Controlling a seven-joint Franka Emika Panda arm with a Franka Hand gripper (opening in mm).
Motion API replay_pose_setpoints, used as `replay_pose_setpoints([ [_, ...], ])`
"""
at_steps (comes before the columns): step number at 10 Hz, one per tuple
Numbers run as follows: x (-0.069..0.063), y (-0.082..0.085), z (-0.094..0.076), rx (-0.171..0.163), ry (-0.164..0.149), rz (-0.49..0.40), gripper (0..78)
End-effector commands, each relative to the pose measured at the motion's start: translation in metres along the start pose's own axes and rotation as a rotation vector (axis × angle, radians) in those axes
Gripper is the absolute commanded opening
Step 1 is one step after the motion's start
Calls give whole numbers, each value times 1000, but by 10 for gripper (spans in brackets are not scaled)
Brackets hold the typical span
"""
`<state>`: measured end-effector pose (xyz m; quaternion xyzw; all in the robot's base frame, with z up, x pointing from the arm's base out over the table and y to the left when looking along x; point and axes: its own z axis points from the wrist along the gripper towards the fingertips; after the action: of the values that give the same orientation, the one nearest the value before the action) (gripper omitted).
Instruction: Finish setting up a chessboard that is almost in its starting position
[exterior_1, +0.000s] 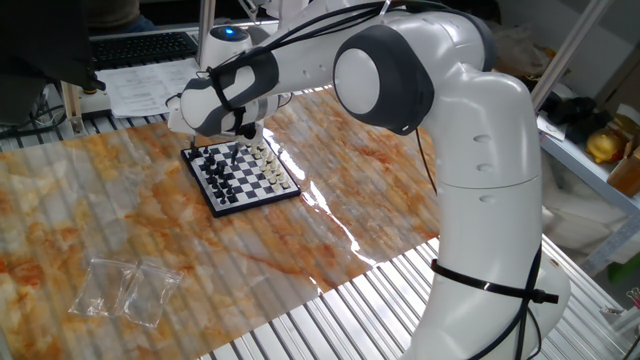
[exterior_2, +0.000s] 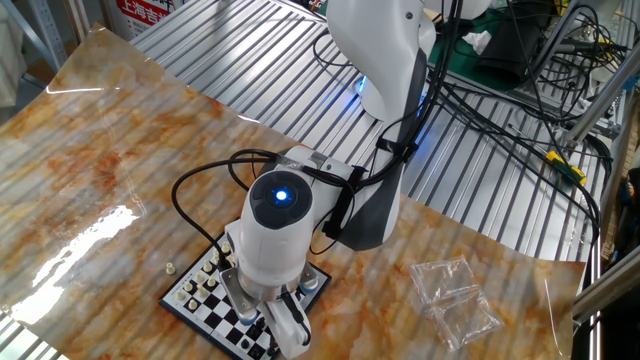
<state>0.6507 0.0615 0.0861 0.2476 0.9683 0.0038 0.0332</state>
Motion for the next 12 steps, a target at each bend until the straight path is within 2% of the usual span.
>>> replay_pose_setpoints([
  [1, 5, -14, -62, 4, 28, 24, 773],
  [6, 8, -9, -79, 9, 32, 48, 773],
  [9, 8, -1, -98, 9, 35, 73, 773],
  [12, 9, -1, -103, 6, 39, 57, 773],
])
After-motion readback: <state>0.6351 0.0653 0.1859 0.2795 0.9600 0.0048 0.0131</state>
